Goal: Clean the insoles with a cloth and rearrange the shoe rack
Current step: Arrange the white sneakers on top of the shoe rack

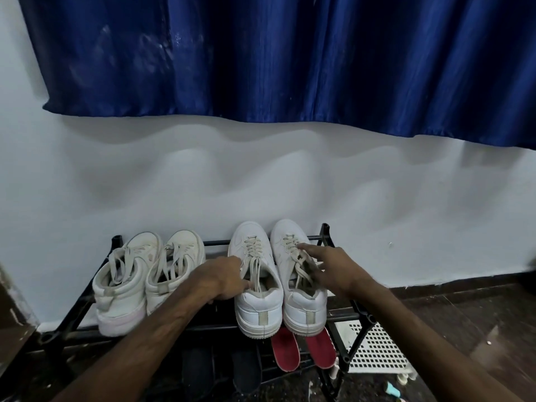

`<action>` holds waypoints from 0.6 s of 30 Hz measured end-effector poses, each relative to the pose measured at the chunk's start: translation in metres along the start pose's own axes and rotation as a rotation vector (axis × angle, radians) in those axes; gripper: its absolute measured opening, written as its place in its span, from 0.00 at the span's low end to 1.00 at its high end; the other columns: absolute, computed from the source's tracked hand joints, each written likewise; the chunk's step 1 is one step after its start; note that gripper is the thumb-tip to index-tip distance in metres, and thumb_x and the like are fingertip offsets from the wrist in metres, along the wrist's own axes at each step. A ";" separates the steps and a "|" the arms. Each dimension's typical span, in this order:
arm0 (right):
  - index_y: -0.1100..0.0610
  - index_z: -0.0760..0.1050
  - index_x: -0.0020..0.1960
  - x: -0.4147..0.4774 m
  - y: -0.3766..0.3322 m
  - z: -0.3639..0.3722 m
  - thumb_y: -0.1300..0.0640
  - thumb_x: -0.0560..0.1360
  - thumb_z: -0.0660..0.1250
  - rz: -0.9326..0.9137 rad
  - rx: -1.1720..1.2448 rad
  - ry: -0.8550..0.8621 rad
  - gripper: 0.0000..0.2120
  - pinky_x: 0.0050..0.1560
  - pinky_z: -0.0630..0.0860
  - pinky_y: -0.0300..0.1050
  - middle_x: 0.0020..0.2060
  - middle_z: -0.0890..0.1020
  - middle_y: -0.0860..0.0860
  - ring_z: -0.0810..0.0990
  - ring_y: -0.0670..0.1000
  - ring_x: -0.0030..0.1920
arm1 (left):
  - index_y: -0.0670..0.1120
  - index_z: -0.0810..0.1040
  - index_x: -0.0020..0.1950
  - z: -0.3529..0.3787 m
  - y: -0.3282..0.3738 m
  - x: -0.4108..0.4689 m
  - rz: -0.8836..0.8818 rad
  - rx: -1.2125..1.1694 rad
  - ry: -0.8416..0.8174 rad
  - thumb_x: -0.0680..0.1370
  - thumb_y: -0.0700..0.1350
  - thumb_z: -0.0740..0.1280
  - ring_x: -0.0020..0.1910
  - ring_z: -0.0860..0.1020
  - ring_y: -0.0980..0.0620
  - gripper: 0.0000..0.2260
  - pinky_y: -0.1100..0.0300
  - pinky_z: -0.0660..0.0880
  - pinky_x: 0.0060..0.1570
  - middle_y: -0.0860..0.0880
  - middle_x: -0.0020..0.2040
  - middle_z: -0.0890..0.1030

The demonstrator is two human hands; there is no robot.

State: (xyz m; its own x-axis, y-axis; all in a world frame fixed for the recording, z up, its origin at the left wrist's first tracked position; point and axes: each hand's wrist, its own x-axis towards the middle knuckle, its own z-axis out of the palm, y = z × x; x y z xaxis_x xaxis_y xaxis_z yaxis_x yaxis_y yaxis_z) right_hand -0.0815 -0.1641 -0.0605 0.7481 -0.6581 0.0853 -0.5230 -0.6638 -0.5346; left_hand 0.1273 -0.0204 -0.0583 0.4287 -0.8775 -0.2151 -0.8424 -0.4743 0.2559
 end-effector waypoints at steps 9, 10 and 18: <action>0.46 0.70 0.71 0.004 -0.004 0.007 0.60 0.75 0.65 0.063 -0.049 0.062 0.26 0.64 0.74 0.47 0.66 0.77 0.50 0.78 0.52 0.62 | 0.45 0.74 0.62 0.008 -0.008 0.009 0.034 -0.009 0.021 0.75 0.57 0.66 0.54 0.79 0.43 0.21 0.52 0.77 0.54 0.44 0.60 0.79; 0.47 0.71 0.71 0.004 -0.004 0.008 0.61 0.74 0.65 0.066 -0.033 0.074 0.26 0.64 0.74 0.47 0.65 0.78 0.50 0.78 0.52 0.63 | 0.45 0.74 0.60 0.007 -0.009 0.009 0.039 -0.012 0.023 0.75 0.57 0.67 0.54 0.79 0.43 0.20 0.52 0.77 0.53 0.44 0.59 0.79; 0.47 0.72 0.70 0.005 -0.007 0.010 0.61 0.75 0.63 0.071 -0.020 0.077 0.25 0.66 0.73 0.47 0.67 0.77 0.49 0.76 0.51 0.65 | 0.46 0.76 0.60 0.004 -0.011 0.009 0.041 -0.024 0.029 0.74 0.54 0.67 0.55 0.79 0.44 0.17 0.52 0.76 0.55 0.45 0.58 0.80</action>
State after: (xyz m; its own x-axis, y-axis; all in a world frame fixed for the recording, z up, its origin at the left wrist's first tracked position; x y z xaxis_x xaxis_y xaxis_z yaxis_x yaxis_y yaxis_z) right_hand -0.0703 -0.1592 -0.0649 0.6757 -0.7285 0.1127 -0.5819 -0.6210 -0.5252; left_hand 0.1393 -0.0224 -0.0668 0.4039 -0.8976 -0.1765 -0.8514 -0.4394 0.2864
